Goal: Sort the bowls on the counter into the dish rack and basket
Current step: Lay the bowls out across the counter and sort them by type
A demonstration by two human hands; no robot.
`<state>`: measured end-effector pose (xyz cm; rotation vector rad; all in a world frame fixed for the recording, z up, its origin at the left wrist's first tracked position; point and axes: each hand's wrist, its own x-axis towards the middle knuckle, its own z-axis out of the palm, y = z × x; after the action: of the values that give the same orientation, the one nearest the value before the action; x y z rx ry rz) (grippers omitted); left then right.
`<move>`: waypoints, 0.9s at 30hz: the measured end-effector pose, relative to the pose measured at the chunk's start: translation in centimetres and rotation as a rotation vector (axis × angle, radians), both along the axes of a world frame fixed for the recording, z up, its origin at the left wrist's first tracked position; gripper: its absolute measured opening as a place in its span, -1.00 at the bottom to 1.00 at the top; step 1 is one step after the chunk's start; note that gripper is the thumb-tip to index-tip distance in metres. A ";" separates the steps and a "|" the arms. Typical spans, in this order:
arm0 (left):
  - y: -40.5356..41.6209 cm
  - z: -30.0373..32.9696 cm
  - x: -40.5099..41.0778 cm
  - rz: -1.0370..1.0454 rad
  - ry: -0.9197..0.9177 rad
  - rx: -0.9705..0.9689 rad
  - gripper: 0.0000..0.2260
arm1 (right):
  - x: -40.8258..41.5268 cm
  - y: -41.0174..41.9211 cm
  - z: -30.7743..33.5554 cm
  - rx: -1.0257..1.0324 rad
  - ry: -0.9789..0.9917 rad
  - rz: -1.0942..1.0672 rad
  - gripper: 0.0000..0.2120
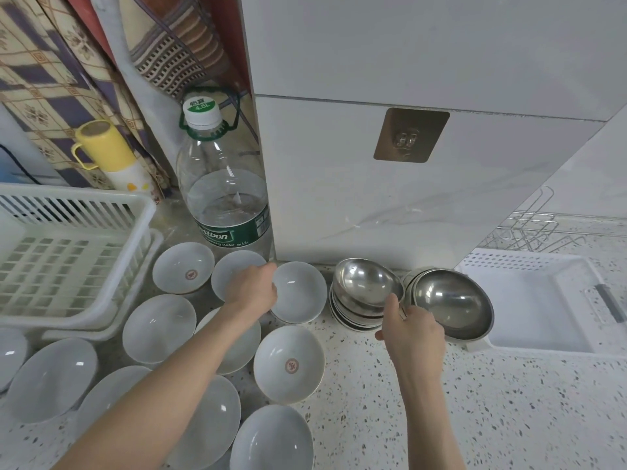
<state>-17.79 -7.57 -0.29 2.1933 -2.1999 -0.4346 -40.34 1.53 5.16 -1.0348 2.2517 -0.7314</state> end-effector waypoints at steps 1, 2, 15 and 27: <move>-0.1 0.2 0.0 0.008 0.012 0.006 -0.80 | 0.1 -0.1 0.0 0.000 0.008 -0.003 -0.54; -0.1 0.4 0.0 0.019 0.026 0.015 -0.81 | 0.3 -0.3 0.0 -0.004 0.017 -0.007 -0.54; 1.0 1.1 1.4 0.225 0.410 0.060 -0.89 | 1.2 -1.2 0.3 -0.015 0.023 -0.037 -0.64; 6.0 1.4 2.1 0.597 0.996 0.195 -0.85 | 1.5 -1.0 1.4 -0.065 -0.104 -0.053 -0.74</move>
<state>-15.69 -1.57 1.09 1.8899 -0.9860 -1.3429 -38.81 0.49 6.61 -0.9480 2.1866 -0.8661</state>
